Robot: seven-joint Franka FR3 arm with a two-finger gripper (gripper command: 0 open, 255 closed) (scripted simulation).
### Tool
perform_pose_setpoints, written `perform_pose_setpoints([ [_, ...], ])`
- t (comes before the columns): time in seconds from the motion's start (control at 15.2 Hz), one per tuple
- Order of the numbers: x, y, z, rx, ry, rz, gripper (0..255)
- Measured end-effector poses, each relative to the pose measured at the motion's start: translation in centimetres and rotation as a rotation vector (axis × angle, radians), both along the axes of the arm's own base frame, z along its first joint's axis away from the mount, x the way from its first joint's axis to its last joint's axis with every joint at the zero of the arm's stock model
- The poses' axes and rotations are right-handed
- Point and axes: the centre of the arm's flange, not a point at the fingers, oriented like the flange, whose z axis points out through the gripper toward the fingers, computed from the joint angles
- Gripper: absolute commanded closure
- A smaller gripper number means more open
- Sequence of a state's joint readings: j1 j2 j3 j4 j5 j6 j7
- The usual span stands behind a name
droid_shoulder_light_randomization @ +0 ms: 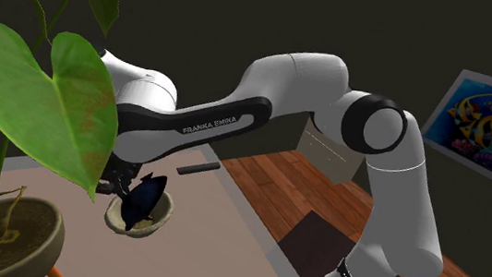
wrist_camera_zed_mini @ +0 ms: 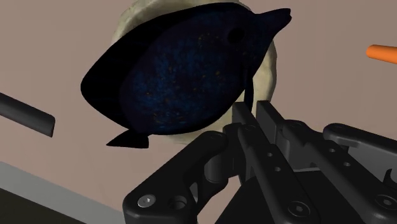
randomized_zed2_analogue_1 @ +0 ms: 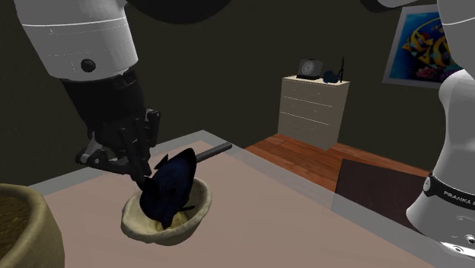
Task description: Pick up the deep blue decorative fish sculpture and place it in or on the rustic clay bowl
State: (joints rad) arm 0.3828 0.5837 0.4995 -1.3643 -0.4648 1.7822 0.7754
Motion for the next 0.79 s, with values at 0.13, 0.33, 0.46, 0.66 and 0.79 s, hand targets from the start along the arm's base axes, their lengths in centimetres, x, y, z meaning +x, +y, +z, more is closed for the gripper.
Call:
perform_pose_setpoints([
  [0.13, 0.01, -0.08, -0.81, 0.0, 0.0, 0.0, 255],
  [0.33, 0.01, -0.03, -1.0, 0.0, 0.0, 0.0, 255],
  [0.46, 0.01, -0.02, -1.03, 0.001, -0.001, 0.0, 255],
  [0.66, 0.0, -0.02, -1.02, 0.001, -0.001, 0.0, 0],
  [0.79, 0.0, -0.02, -1.02, 0.001, -0.001, 0.0, 0],
])
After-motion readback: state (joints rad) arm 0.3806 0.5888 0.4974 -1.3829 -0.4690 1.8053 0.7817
